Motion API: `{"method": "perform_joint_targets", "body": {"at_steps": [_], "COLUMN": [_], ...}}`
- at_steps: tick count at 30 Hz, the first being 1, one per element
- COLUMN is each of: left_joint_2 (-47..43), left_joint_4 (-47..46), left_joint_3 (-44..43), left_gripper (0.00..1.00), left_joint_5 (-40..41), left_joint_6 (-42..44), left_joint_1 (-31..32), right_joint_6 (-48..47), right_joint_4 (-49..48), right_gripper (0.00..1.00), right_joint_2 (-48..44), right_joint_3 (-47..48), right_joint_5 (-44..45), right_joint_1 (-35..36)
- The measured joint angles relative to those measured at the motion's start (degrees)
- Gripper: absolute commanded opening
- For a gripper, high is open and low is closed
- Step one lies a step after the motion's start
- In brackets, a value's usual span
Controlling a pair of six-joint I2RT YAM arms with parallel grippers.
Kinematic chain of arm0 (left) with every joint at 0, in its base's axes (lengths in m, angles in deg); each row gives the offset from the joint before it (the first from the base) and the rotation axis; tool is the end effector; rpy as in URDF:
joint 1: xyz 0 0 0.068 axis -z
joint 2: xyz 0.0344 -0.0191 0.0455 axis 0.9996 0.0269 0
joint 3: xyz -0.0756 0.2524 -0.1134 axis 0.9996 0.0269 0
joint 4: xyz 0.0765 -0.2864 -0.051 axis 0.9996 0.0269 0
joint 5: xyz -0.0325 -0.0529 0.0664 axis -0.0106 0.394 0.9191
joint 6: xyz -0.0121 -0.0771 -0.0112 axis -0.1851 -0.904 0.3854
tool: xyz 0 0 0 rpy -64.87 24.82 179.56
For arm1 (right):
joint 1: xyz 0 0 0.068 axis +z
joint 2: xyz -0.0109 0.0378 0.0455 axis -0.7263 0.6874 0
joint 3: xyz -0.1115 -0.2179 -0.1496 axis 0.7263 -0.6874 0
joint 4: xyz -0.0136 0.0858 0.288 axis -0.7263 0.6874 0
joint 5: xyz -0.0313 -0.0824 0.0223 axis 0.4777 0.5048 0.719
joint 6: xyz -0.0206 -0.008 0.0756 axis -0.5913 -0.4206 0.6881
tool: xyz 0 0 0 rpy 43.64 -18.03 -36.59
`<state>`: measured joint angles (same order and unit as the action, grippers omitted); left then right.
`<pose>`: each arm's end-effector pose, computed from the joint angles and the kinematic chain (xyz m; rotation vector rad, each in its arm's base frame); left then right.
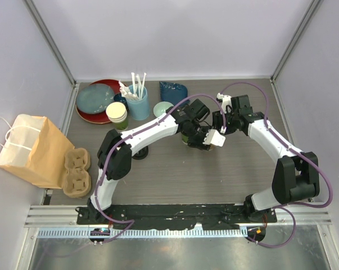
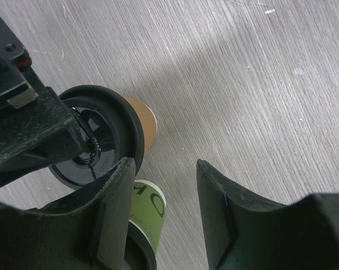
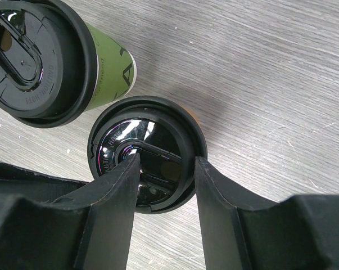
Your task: Pack the takeout coffee
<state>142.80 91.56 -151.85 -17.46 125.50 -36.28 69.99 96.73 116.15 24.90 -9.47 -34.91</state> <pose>0.2892 -0.4270 0.2384 2.1617 1.3018 -0.6313 0.3496 0.0930 0.2220 -0.4343 2.4344 0.4478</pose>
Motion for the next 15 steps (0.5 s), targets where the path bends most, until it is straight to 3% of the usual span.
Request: {"method": "perform_joint_targets", "body": {"at_steps": [15], "left_joint_2": [0.2], "left_joint_4": [-1.5], "left_joint_3": [-0.5], "left_gripper": [0.5], "left_joint_5": [3.1], "left_joint_6": [0.9], "left_joint_1": [0.0], "right_joint_6": [0.0], "right_joint_4": [0.0], "right_gripper": [0.49], "right_joint_2": [0.0], "right_joint_3": [0.0], "right_joint_5": [-0.2], "right_joint_1": [0.0]}}
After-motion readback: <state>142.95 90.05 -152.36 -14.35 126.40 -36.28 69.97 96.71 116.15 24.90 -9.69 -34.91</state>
